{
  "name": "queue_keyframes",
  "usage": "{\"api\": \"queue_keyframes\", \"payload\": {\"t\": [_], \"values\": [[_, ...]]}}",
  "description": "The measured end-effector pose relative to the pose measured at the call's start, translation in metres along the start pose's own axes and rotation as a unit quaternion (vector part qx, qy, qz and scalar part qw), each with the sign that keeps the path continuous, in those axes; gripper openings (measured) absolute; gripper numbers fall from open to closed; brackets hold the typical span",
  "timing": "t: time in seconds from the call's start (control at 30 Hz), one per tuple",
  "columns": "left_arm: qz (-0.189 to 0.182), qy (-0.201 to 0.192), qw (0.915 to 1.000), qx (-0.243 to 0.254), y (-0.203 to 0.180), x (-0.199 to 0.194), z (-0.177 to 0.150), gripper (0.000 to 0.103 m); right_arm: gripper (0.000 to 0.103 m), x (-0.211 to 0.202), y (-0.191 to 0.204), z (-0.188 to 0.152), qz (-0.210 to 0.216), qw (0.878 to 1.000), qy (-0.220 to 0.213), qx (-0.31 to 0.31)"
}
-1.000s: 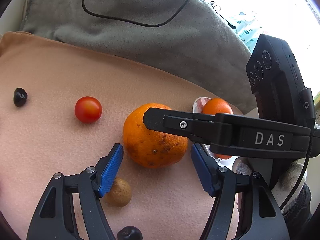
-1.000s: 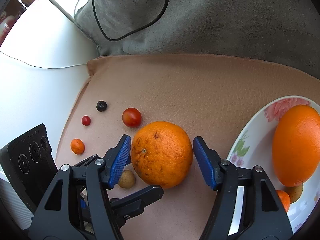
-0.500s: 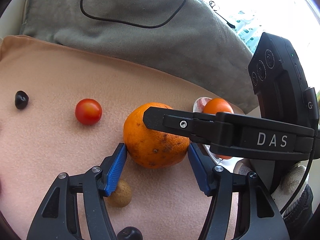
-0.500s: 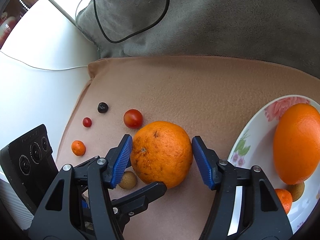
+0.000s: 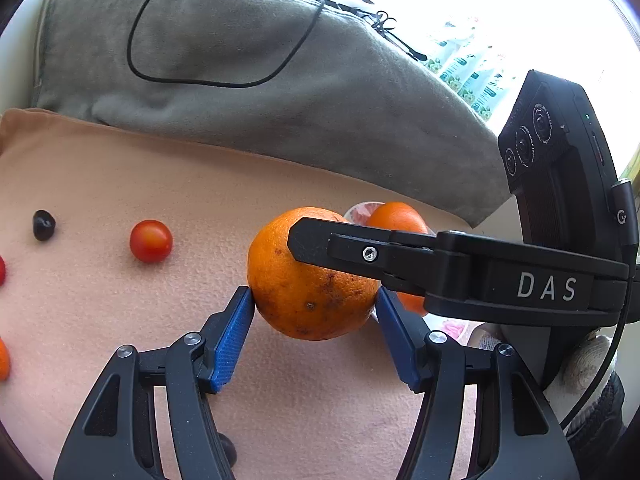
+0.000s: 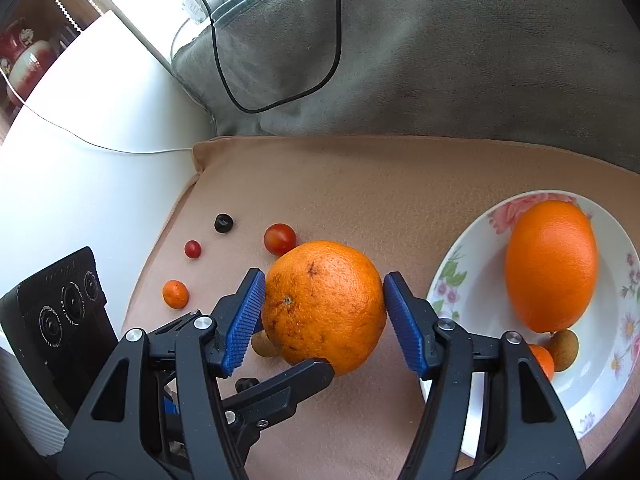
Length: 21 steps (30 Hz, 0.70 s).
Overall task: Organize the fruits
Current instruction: 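Carry the rough orange with the right tool onto the white plate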
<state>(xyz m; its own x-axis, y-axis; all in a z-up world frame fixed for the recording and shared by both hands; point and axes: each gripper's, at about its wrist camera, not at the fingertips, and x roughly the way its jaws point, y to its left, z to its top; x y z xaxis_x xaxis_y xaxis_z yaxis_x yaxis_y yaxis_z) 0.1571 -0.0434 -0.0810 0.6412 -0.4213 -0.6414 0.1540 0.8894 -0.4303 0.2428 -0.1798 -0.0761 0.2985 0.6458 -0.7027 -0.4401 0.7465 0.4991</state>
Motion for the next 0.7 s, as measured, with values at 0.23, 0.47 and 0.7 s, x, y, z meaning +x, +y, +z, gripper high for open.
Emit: {"api": "queue_keyframes", "payload": {"t": [0.23,0.47,0.7], "values": [[-0.015,-0.001,0.9997,0.017,-0.028,0.000,-0.001,0.063,0.065,-0.030,-0.013,-0.013,-0.010,1.000,-0.020,0.007],[-0.029,0.004,0.9989,0.037,-0.060,0.011,-0.003,0.063,0.065,-0.059,-0.032,-0.027,-0.022,0.999,-0.042,0.025],[-0.045,0.013,0.9974,0.055,-0.086,0.031,0.002,0.063,0.065,-0.085,-0.056,-0.039,-0.032,0.997,-0.058,0.047]]}}
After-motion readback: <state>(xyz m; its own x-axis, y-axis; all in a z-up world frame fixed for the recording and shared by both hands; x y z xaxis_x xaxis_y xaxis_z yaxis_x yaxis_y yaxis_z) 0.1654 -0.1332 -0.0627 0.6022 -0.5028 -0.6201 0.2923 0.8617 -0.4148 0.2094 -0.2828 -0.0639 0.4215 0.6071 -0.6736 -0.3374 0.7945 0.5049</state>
